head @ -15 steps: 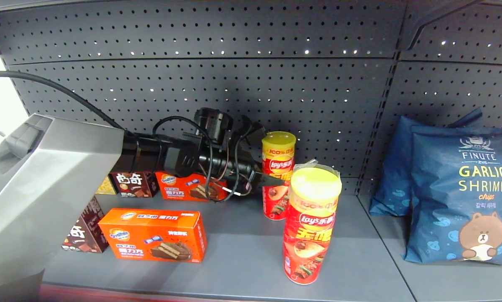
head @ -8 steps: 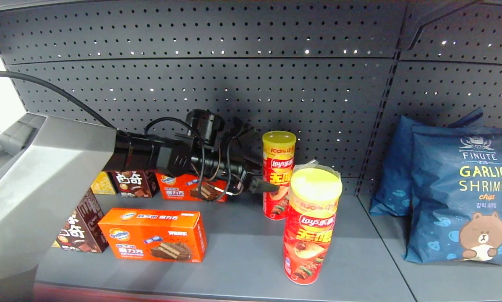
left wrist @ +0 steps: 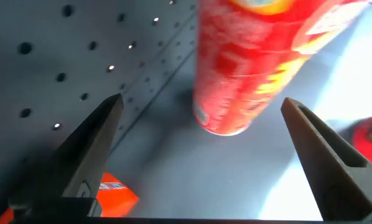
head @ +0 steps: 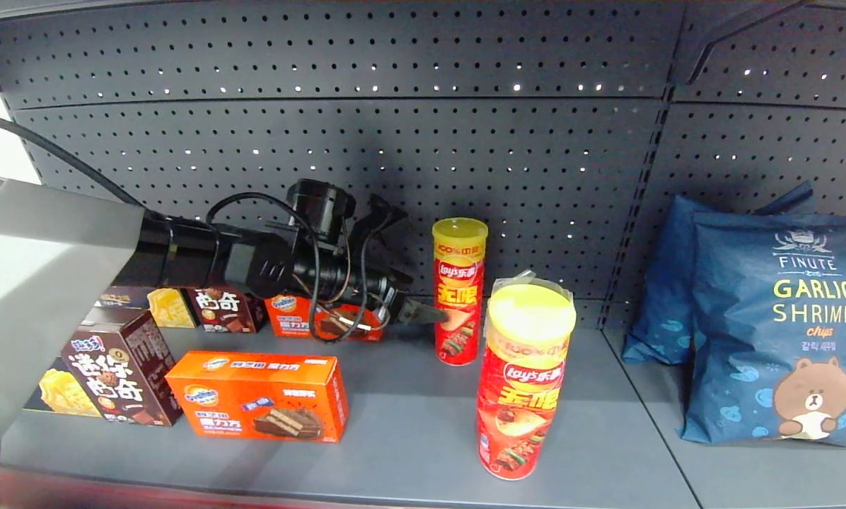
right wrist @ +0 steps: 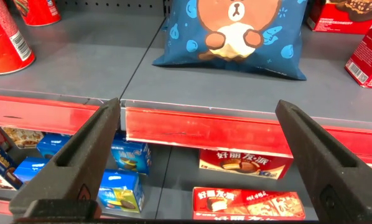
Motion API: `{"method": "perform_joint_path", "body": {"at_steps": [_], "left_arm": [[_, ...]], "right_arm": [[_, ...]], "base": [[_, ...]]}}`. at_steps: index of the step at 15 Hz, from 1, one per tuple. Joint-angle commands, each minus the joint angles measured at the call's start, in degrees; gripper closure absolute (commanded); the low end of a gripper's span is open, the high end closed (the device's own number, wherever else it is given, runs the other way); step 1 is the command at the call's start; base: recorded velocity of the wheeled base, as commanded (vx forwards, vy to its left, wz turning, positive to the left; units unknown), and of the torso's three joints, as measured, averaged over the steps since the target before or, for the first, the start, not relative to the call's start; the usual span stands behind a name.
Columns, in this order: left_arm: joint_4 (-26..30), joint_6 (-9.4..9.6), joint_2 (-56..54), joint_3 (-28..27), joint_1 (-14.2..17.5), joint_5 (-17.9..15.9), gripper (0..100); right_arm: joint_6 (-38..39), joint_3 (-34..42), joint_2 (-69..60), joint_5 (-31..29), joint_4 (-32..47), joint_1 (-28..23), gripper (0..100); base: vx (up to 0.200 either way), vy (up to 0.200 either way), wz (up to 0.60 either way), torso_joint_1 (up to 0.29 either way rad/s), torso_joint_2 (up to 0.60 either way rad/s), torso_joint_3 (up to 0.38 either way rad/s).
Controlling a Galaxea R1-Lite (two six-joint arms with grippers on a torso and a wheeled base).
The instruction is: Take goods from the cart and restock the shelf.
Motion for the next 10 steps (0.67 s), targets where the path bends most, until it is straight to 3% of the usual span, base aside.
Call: {"method": "perform_joint_path", "body": {"at_steps": [1,5,6,7,10], "left_arm": [[0.08,0.02,-1.14,0.73,0.05,-0.01,0],[-0.53,0.02,-5.01,4.77,0.14,2.19,0],[-1.15,0.02,-5.53,5.21,0.14,4.74,0],[-3.26,0.02,-5.62,5.30,0.05,10.10,0],[-6.69,-0.07,-5.53,5.56,-0.22,16.25,0]], "right_arm": [[-0.03,0.00,0.09,0.00,-0.01,0.01,0],[-0.03,0.00,0.09,0.00,-0.01,0.01,0],[-0.03,0.00,0.09,0.00,-0.01,0.01,0],[-0.03,0.00,0.09,0.00,-0.01,0.01,0],[-0.03,0.00,0.09,0.00,-0.01,0.01,0]], "base": [[0.000,0.000,0.00,0.000,0.00,0.000],[0.000,0.000,0.00,0.000,0.00,0.000],[0.000,0.000,0.00,0.000,0.00,0.000],[0.000,0.000,0.00,0.000,0.00,0.000],[0.000,0.000,0.00,0.000,0.00,0.000]]}}
